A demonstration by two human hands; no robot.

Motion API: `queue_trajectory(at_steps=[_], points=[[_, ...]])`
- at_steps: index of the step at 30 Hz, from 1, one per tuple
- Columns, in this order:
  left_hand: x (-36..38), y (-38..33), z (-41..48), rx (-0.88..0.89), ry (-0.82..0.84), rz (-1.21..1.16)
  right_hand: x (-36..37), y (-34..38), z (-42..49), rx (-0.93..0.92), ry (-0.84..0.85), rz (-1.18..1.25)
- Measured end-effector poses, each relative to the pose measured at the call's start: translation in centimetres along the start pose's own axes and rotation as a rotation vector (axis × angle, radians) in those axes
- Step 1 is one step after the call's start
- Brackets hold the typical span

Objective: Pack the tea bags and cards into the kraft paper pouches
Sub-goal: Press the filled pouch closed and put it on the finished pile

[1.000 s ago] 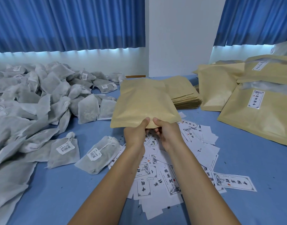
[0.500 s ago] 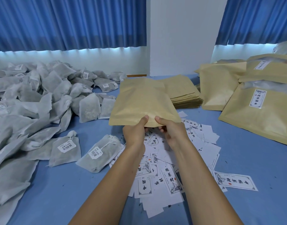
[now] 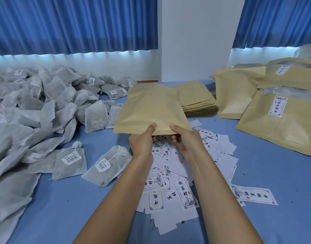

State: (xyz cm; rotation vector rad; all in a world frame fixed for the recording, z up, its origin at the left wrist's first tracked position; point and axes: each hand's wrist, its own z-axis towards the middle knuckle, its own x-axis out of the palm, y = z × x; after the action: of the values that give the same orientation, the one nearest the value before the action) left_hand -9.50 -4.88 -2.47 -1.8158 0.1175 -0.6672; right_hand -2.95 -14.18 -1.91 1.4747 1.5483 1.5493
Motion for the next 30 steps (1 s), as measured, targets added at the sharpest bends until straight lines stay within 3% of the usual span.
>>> queue_trajectory(at_steps=[4,8,13,19,23,30], points=[[-0.1,-0.5,0.4,-0.104,0.014,-0.097,-0.3,0.1,0.4,-0.019,-0.074,-0.077],[-0.6,-1.3,1.7,-0.057,-0.059,-0.067,0.6,-0.2,-0.1,-0.05,-0.1,-0.256],[-0.6,-1.1,0.8,0.234,-0.087,0.385,0.1,0.7,-1.6,-0.131,-0.083,-0.505],[5.7,-1.7,-3.4,0.183,0.233,0.202,-5.7,6.1,-4.1,-0.299,-0.207,-0.407],[12.2,-0.2,-8.6,-0.001,0.466,0.031,-11.9,9.4,-6.2,-0.391,-0.4,-0.184],[19.5,5.6,-18.6,-0.185,0.686,0.008,-23.3,10.9,-9.3,-0.48,-0.754,0.031]])
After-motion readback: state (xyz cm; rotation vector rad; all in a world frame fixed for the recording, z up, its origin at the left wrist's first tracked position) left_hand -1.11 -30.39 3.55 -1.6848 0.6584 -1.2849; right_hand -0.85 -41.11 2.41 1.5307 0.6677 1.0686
